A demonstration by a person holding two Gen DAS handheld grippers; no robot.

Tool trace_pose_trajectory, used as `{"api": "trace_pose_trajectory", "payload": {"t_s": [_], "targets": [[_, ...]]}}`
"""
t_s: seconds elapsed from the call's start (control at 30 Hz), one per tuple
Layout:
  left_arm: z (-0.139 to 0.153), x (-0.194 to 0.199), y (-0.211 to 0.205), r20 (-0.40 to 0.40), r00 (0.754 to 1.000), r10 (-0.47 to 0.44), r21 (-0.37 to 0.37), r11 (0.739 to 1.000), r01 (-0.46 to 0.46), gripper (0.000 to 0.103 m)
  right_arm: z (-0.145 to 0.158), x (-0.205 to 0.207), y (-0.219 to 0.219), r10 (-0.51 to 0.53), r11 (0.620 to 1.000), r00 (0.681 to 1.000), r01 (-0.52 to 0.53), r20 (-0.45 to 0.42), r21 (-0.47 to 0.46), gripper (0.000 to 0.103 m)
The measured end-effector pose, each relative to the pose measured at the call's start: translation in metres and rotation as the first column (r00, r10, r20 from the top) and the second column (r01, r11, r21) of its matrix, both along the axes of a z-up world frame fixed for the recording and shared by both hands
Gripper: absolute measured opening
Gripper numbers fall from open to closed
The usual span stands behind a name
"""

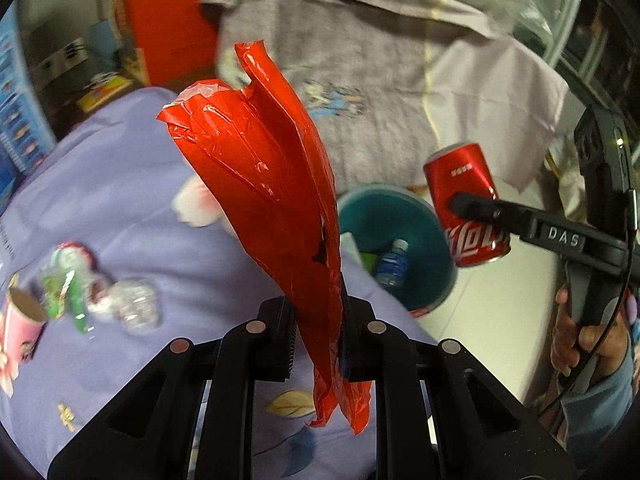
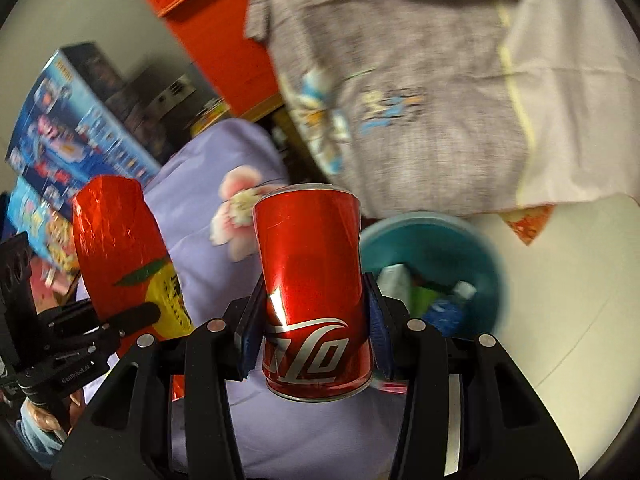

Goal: Collect trash
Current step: 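Carry the can and red foil bag over the teal wastebasket with both tools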

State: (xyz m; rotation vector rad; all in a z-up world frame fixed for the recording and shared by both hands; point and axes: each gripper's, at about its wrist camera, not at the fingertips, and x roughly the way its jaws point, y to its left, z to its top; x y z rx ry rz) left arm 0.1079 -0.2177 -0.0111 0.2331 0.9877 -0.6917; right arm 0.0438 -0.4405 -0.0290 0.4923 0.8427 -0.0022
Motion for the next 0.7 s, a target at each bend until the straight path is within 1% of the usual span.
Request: {"api": "trace_pose_trajectory", "payload": {"t_s": [0.1, 0.27, 0.47, 0.7], "targets": [[-0.007, -0.002, -0.029, -0.017, 0.998, -0.053, 0.017, 0.998, 0.054, 0.017, -0.008, -0.012, -0.025, -0.048, 0.999, 0.999, 0.048, -0.011, 0.011, 0.043], [-0.022, -0.005, -0.069, -0.049, 0.991, -0.127, 0.037, 0.991, 0.129, 0.018, -0.019, -0.024, -0.051, -0.098, 0.995, 0.995, 0.099, -0.030, 0.027, 0.043], [-0.040, -0.001, -0.105, -0.092, 0.980, -0.178, 0.057, 0.981, 0.184, 0.019, -0.029, -0.026, -0.072, -0.133, 0.990, 0.990, 0.134, -0.054, 0.030, 0.043], [-0.053, 0.006, -0.131, -0.118, 0.970, -0.214, 0.064, 0.973, 0.222, 0.019, -0.040, -0.020, -0.086, -0.148, 0.987, 0.986, 0.152, -0.081, 0.045, 0.043]]}}
